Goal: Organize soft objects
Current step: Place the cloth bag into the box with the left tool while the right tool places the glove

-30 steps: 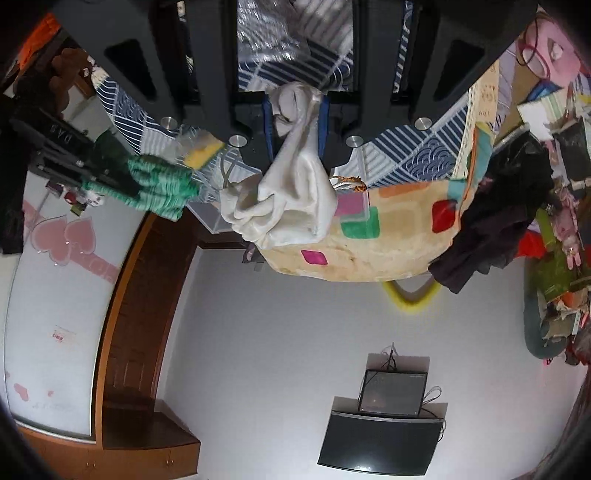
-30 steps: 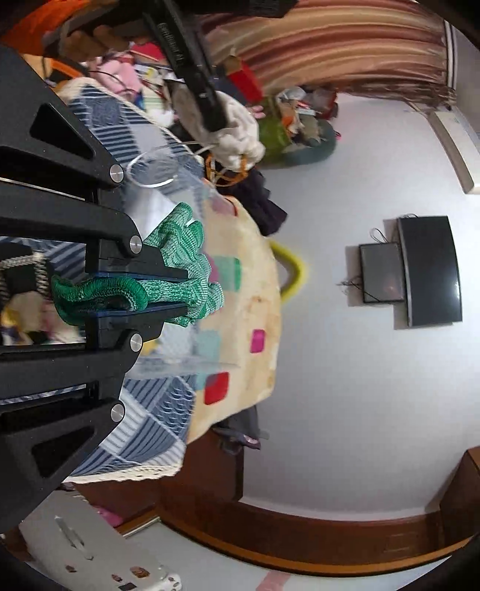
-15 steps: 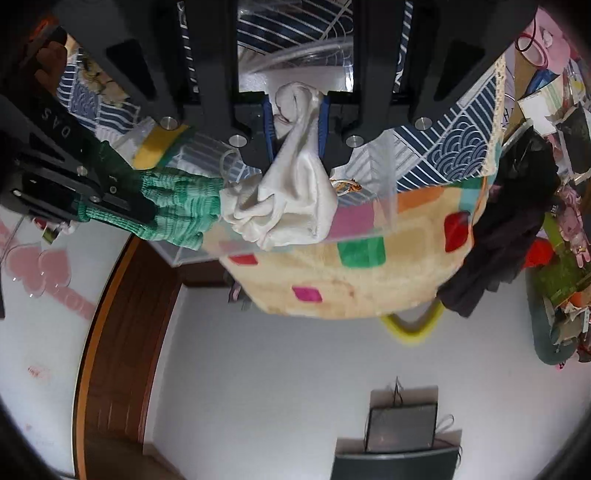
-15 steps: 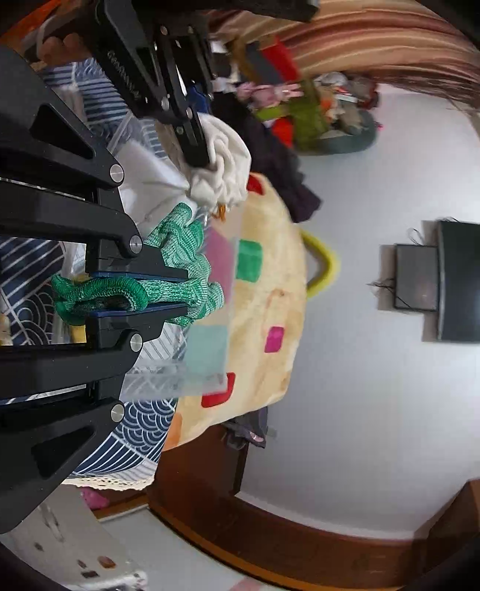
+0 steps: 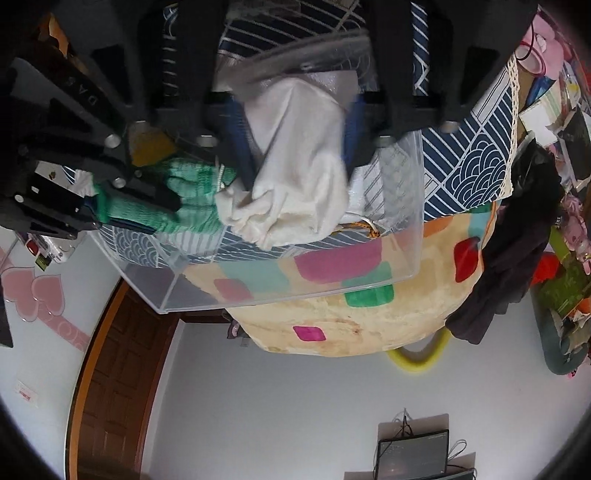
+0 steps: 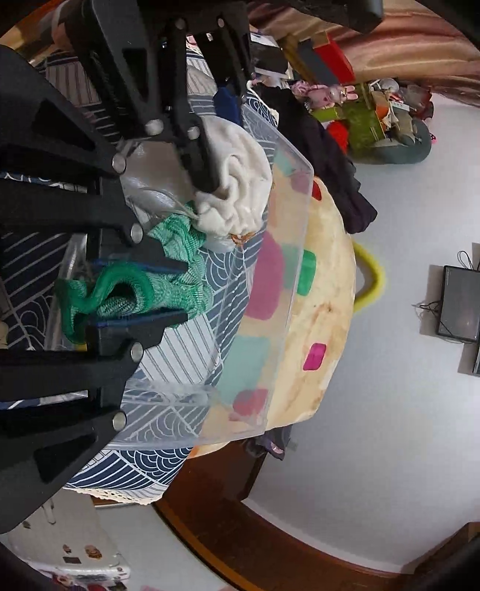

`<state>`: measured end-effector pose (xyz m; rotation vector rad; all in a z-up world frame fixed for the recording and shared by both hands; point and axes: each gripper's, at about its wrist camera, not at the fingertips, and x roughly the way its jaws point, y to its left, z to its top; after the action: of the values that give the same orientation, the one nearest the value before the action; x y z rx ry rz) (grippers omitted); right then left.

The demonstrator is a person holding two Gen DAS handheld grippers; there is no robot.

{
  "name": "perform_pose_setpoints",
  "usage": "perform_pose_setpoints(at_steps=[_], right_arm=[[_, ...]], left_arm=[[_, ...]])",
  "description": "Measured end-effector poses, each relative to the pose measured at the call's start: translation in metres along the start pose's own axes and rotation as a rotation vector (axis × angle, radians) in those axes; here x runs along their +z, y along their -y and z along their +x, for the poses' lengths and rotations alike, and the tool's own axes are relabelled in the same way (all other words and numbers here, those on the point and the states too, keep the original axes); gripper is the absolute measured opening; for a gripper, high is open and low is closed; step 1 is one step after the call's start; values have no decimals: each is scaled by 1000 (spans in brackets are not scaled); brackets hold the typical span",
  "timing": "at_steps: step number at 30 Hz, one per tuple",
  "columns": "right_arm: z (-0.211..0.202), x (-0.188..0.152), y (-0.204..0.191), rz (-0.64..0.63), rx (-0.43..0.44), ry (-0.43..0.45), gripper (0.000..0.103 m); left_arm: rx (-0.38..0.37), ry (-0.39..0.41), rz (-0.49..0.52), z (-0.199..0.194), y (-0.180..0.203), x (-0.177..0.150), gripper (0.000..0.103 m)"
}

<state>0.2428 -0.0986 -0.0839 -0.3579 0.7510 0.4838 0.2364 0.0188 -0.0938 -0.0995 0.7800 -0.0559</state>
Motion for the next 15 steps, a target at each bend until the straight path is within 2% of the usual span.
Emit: perform_pose_setpoints(at_steps=[4, 8, 10, 12, 15], right_arm=[[-10, -3, 4, 20, 4, 35, 48], [-29, -5, 8, 45, 11, 95, 59], [-47, -7, 10, 52, 3, 141, 65], [-60, -9, 11, 62, 1, 181, 71], [-83, -14, 16, 87, 1, 245, 77]], left_arm=[[16, 27, 19, -17, 3, -2, 62], [17, 74, 16, -44, 4, -3, 73], [35, 109, 20, -58, 5, -5, 87], [60, 156, 26, -75, 7, -9, 96], [66, 206, 37, -98, 9, -16, 100]])
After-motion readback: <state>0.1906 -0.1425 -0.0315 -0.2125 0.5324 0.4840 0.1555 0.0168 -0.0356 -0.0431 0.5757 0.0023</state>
